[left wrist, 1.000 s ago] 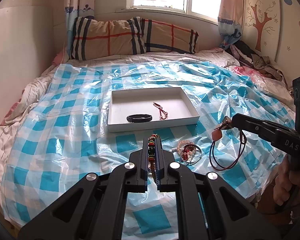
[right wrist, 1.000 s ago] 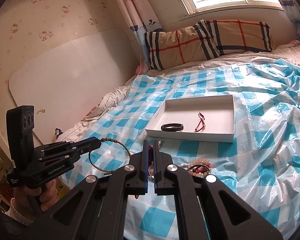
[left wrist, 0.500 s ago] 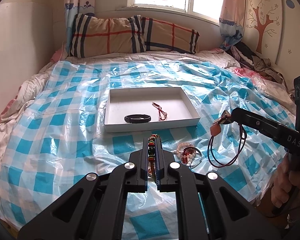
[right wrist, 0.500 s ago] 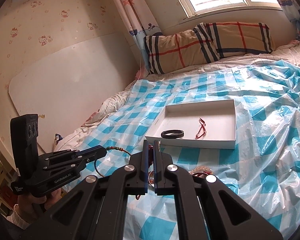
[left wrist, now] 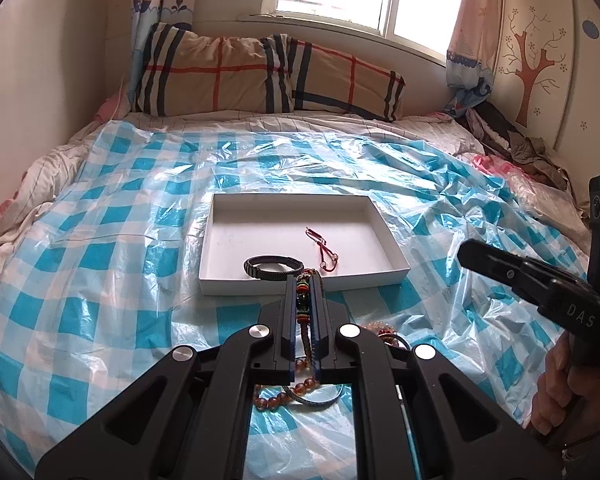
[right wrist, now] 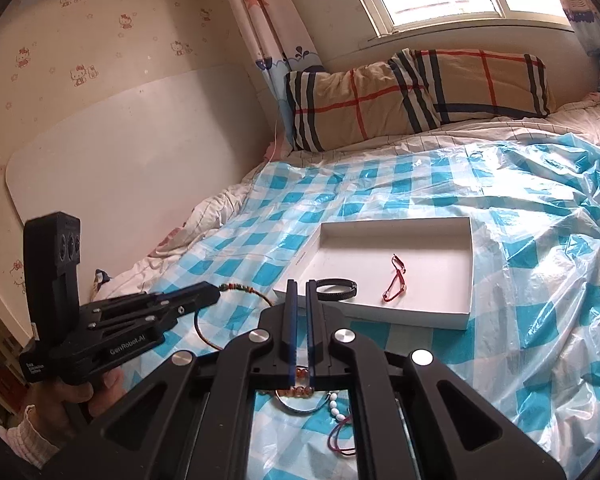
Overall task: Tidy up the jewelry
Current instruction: 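Lift both held bracelets and carry them over the white tray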
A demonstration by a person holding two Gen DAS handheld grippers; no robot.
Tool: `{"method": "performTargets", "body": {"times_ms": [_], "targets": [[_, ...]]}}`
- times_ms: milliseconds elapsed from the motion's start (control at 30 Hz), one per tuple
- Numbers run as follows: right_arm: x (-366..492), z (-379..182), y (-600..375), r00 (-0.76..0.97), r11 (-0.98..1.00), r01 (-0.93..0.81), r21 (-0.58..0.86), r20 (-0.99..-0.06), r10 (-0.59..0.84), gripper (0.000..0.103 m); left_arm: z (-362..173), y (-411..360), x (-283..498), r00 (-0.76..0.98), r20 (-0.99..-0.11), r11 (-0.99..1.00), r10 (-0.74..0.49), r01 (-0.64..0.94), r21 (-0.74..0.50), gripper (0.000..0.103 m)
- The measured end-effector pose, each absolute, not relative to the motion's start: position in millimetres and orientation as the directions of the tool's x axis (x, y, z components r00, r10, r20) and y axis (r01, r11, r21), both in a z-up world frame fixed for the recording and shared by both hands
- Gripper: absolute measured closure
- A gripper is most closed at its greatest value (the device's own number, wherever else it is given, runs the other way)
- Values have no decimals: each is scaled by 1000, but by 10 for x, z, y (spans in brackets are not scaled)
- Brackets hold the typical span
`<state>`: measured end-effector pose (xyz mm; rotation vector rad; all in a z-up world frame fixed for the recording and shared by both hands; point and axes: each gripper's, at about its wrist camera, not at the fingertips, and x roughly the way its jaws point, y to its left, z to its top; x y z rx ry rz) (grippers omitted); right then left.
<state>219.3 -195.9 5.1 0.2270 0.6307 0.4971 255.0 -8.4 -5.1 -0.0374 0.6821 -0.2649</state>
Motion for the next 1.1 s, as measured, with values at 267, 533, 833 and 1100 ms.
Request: {"method": "performTargets", "body": {"times_ms": [267, 533, 833, 1100], "targets": [[2170, -799, -2050, 524, 909, -285, 303, -745, 412, 75, -162, -24, 2551, 730, -636, 967, -250, 219, -129, 98], [2271, -1271, -1985, 449, 924, -259, 282, -812, 374, 79, -201, -91, 2528, 719, -643, 963, -264, 235, -133, 98], [2209, -876, -2127, 561, 917, -260, 301, -726, 397, 97, -229, -118, 2564, 714, -648, 962, -266, 235, -137, 97], [2368, -349, -2123, 693, 906, -312, 285, -584, 422, 97, -245, -165, 2722, 717, -639, 958, -280, 249, -140, 98]]}}
